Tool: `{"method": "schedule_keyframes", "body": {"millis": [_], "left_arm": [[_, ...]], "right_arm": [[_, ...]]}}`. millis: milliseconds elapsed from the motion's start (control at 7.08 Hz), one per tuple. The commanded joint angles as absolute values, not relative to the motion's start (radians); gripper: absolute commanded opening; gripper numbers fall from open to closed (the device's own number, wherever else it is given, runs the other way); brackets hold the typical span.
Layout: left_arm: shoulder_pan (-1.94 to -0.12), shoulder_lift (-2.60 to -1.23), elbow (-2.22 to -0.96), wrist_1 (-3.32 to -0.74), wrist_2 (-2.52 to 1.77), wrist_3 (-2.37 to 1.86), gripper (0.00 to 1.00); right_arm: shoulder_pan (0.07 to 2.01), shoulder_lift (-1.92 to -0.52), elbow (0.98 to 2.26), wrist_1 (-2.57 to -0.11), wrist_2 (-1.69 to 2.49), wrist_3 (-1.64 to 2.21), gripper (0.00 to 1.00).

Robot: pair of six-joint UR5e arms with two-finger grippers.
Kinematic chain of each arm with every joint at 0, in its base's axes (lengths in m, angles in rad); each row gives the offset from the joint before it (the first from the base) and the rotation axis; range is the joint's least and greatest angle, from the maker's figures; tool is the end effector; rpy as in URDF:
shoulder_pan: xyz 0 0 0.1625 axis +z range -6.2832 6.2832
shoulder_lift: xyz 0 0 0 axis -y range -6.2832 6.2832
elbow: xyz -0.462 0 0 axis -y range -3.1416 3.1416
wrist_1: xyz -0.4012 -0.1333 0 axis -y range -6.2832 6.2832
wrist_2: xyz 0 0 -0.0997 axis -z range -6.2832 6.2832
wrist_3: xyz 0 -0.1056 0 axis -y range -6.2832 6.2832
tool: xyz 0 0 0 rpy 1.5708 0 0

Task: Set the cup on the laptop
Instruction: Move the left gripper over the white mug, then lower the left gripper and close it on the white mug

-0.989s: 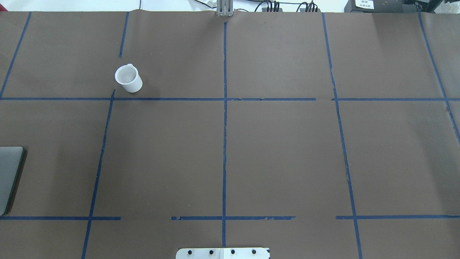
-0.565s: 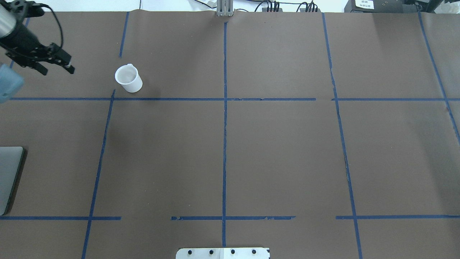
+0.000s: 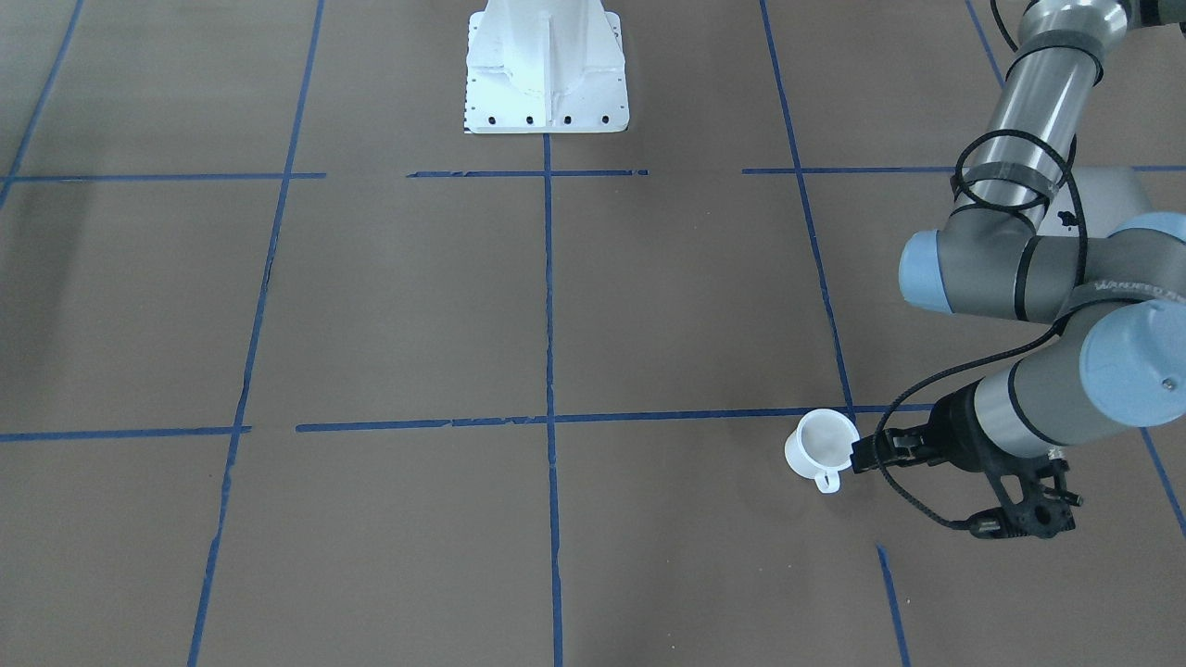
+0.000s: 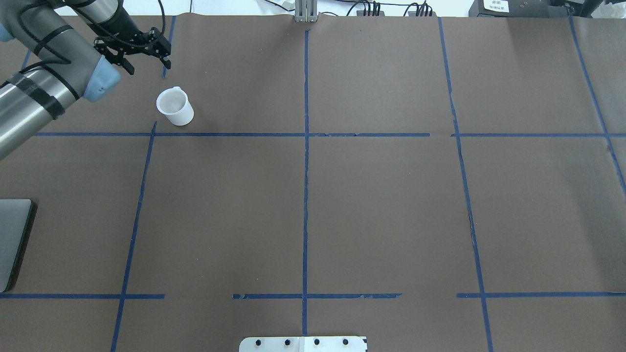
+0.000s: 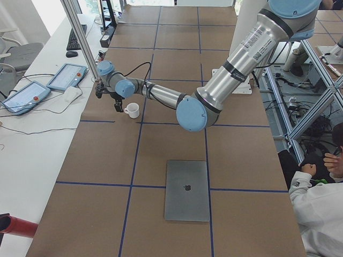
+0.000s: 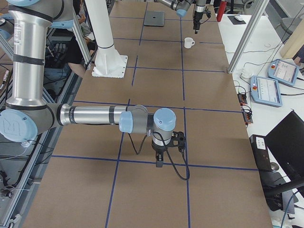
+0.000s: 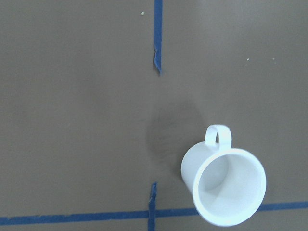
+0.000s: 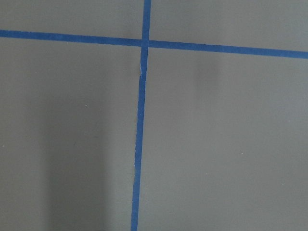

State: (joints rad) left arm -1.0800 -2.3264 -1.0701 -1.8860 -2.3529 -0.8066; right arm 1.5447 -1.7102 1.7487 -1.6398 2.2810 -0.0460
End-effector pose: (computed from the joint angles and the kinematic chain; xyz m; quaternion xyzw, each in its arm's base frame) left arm 0.3390 -0.7593 0.4069 -0.0138 0.4485 -0.0337 0.8930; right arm 0.0531 -0.4355 0.6876 -0.0108 -0.3478 -0.0285 0.9371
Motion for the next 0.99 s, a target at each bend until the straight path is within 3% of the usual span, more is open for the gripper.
{"method": "schedule_keyframes", "body": {"millis": [0, 424, 848], "left_arm": [[-1.008, -2.387, -0.944, -1.983, -2.234, -0.837, 1.00], [-0.977, -2.384, -0.875, -2.061, -2.218, -0.841, 0.97], [-0.957, -2.378, -0.862, -2.091, -2.220, -0.842, 0.87]], "right_arm": [[1.545, -1.710, 1.749, -1.640, 2.281, -0.046, 1.00], [1.545, -1.710, 1.749, -1.640, 2.281, -0.046, 1.00], [1.545, -1.710, 1.749, -1.640, 2.281, -0.046, 1.00]]}}
